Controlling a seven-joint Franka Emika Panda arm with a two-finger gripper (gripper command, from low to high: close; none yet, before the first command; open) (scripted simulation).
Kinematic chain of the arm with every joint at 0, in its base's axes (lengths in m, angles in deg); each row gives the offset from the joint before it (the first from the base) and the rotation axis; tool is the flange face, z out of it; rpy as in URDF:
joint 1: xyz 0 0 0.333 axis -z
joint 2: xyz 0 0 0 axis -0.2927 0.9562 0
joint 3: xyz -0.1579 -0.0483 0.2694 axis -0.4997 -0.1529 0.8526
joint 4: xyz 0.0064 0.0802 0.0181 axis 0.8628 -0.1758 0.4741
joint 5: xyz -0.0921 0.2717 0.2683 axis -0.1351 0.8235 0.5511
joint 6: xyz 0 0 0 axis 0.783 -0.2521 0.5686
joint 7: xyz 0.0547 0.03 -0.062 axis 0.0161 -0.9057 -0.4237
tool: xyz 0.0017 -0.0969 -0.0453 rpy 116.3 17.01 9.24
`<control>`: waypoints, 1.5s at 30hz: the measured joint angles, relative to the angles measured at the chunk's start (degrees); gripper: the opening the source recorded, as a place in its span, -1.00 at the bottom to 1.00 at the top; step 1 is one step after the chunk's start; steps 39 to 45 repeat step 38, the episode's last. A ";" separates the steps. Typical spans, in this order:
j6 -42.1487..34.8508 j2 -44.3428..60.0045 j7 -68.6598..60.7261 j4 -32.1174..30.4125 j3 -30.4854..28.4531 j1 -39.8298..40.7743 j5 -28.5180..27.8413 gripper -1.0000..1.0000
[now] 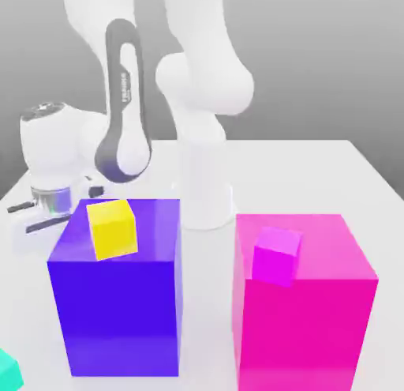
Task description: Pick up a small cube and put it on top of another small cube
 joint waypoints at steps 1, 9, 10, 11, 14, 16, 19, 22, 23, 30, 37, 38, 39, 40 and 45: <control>-1.45 -1.73 -0.04 -0.35 -0.03 -0.01 -0.03 -1.00; -15.93 -6.40 -4.93 10.45 3.98 -5.83 -2.54 -1.00; -18.03 -6.88 -5.78 12.41 4.48 -6.71 -2.76 -1.00; -20.13 -7.37 -6.70 14.38 5.12 -7.45 -2.91 -1.00; -26.46 -8.85 -9.52 20.30 6.82 -9.80 -3.28 -1.00; -30.64 -9.87 -11.46 24.25 8.06 -11.30 -3.42 -1.00; -37.68 -11.59 -12.56 30.38 11.77 -15.12 -2.65 -1.00; -43.70 -12.98 -12.02 35.12 16.06 -19.39 -1.08 -1.00; -45.26 -13.30 -11.53 36.19 17.42 -20.73 -0.42 -1.00; -51.55 -13.92 -6.11 39.11 25.57 -28.47 4.80 -1.00; -43.97 -10.44 -4.22 34.28 27.81 -29.70 4.35 1.00; -43.97 -10.44 -4.22 34.28 27.81 -29.70 4.35 1.00; -43.97 -10.44 -4.22 34.28 27.81 -29.70 4.35 1.00; -43.97 -10.44 -4.22 34.28 27.81 -29.70 4.35 1.00; -43.97 -10.44 -4.22 34.28 27.81 -29.70 4.35 1.00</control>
